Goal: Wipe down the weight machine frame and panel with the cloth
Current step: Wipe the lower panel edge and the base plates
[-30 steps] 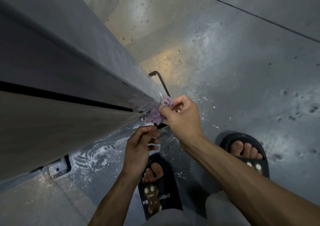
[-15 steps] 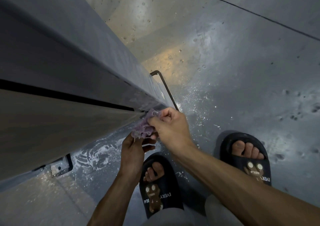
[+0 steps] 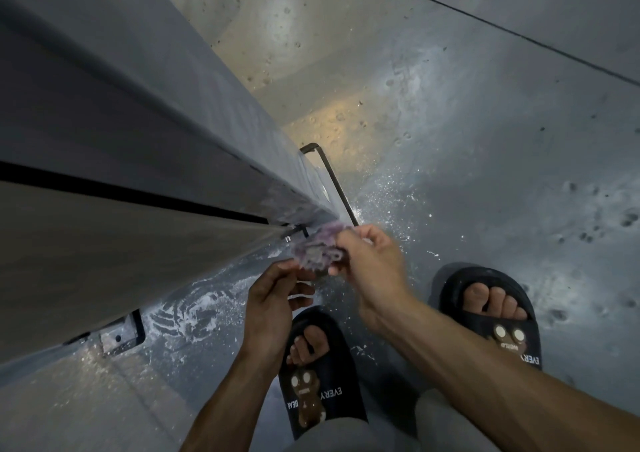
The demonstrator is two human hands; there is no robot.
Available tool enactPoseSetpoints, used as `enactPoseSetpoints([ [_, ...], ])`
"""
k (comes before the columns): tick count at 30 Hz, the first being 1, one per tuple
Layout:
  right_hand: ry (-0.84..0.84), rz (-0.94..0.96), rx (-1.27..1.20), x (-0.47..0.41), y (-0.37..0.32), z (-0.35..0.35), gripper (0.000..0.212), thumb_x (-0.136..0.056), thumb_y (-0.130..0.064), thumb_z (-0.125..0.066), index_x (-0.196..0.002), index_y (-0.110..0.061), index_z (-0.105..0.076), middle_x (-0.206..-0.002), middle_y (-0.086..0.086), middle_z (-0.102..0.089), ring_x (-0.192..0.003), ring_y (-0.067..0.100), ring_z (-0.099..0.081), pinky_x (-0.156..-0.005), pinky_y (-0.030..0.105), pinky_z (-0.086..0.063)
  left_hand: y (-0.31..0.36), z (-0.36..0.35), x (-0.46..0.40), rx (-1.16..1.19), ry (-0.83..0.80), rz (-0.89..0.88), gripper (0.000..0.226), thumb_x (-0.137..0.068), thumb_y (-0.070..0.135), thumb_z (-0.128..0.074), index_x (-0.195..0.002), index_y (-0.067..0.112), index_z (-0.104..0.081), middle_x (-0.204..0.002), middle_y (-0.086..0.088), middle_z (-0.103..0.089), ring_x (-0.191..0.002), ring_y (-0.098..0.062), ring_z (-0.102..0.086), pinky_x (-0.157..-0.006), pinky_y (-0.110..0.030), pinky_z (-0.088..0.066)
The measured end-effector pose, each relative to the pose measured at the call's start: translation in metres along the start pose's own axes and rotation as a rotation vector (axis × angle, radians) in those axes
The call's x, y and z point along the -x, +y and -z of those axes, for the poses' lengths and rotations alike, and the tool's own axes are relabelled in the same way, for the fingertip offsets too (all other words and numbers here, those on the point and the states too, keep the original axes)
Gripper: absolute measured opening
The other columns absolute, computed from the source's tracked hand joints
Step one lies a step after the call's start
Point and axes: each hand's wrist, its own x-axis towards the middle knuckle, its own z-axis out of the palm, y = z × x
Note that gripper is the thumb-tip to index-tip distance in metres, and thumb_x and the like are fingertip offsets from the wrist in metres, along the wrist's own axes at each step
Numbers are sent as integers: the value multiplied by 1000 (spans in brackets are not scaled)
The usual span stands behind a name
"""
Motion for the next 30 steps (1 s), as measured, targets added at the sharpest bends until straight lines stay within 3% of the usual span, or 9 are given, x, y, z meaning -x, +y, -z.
enactPoseSetpoints([
  [5, -185, -69, 70, 2, 6, -24, 19, -92, 5, -64, -83, -10, -56, -69, 3, -69, -51, 10, -61, -49, 24, -52, 3, -6, 2, -1, 18, 8, 28, -101, -5, -47, -89, 7, -68, -72, 1, -75, -67, -14, -69, -64, -27, -56],
  [7, -175, -48, 78, -3, 4, -30, 21, -93, 5, -64, -83, -11, -54, -61, -4, -68, -50, 8, -61, -49, 22, -53, 4, -8, 2, 4, 8, 16, 26, -102, -3, -48, -89, 6, -69, -74, -2, -74, -66, -14, -69, -69, -33, -55],
  [12, -107, 105, 70, -2, 0, -6, 9, -96, 4, -59, -96, -4, -54, -66, -1, -69, -56, 9, -66, -53, 21, -53, 1, -4, 0, 1, -16, 9, 24, -102, -2, -48, -100, 4, -72, -85, -7, -75, -75, -22, -65, -72, -34, -52],
  [17, -246, -19, 127, -1, -3, -12, 18, -93, 7, -60, -88, -9, -55, -60, -4, -66, -50, 9, -59, -51, 23, -52, 2, -6, 3, 25, 2, 26, 29, -104, -1, -46, -91, 10, -70, -75, 1, -75, -70, -20, -66, -69, -33, -53],
  [22, -115, 115, 77, -7, 2, -18, 11, -95, 3, -62, -93, -6, -57, -77, 13, -72, -61, 13, -67, -54, 23, -54, 0, -4, 0, -5, -17, 27, 26, -102, -3, -47, -98, 4, -72, -86, -8, -76, -72, -21, -66, -71, -33, -53],
  [25, -73, 191, 129, -11, 8, -9, 11, -94, -1, -64, -91, -9, -57, -70, 3, -70, -61, 13, -67, -59, 31, -55, -1, -2, 0, 15, -15, 24, 24, -102, -3, -47, -96, 2, -70, -84, -6, -76, -69, -18, -66, -67, -30, -52],
  [30, -181, 173, 247, -11, 7, -11, 13, -94, 0, -66, -89, -8, -57, -73, 6, -66, -58, 11, -65, -52, 27, -54, 1, -6, 3, 32, -1, 37, 26, -102, 0, -50, -92, 9, -71, -76, -2, -75, -66, -15, -66, -65, -29, -52],
])
